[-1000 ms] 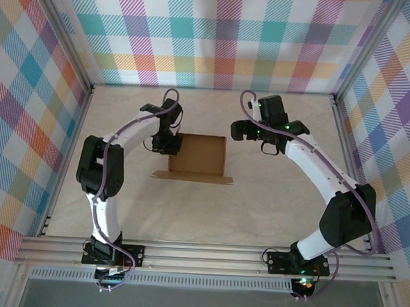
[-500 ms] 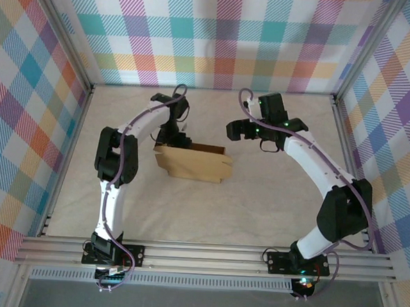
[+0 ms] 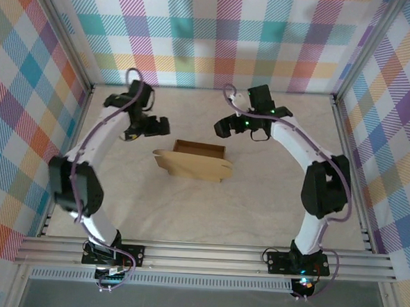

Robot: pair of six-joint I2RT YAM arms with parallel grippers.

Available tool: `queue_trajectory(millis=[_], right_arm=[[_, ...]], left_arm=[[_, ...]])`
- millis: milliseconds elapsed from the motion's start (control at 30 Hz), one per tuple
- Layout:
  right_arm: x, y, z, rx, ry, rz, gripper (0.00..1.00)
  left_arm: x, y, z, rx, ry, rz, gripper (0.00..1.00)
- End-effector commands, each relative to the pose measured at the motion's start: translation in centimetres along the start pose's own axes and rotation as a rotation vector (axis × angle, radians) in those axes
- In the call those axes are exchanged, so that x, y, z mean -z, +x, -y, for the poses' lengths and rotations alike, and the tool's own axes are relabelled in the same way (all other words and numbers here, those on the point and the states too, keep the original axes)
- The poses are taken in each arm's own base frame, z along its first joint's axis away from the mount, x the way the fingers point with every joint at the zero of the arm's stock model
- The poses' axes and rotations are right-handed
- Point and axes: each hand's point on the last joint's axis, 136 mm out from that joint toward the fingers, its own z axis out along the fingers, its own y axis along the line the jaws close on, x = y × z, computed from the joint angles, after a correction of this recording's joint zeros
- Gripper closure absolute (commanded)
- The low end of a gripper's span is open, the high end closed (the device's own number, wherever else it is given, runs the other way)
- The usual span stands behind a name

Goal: Fold the paper box

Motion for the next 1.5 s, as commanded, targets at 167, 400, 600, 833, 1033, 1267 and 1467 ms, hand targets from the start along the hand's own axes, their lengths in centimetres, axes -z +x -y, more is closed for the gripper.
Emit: queue_trajectory(millis=[167, 400, 600, 833, 1033, 1267, 1467], right_arm=[[-5.4, 1.9, -3.6, 0.227, -0.265, -0.108, 0.01], [-9.7, 3.4, -6.4, 0.289, -0.376, -0.215, 0.01], [-13.4, 4.6, -4.4, 0.246, -0.270, -0.329, 0.05], [-14.1, 3.2, 1.3, 0.037, 0.012, -0.316, 0.29], [-11.0, 2.7, 6.3, -0.163, 0.232, -0.256, 0.37], [-6.4, 6.0, 11.3, -0.466, 0.408, -0.261, 0.36], [-3.1, 8.4, 11.1, -0.626, 0.439, -0.213, 0.35]], left_arm=[[2.7, 2.1, -7.1, 0.269, -0.041, 0.136, 0.00], [2.4, 7.8, -10.4, 0.364, -0.077, 0.082, 0.00], [1.7, 10.0, -10.5, 0.375, -0.059, 0.042, 0.00], [1.2, 9.5, -9.5, 0.370, -0.006, 0.034, 0.00], [0.5, 9.3, -8.5, 0.363, 0.044, 0.017, 0.00], [-0.3, 9.1, -7.2, 0.327, 0.071, 0.000, 0.00], [-2.1, 8.7, -4.8, 0.279, 0.093, -0.027, 0.00]])
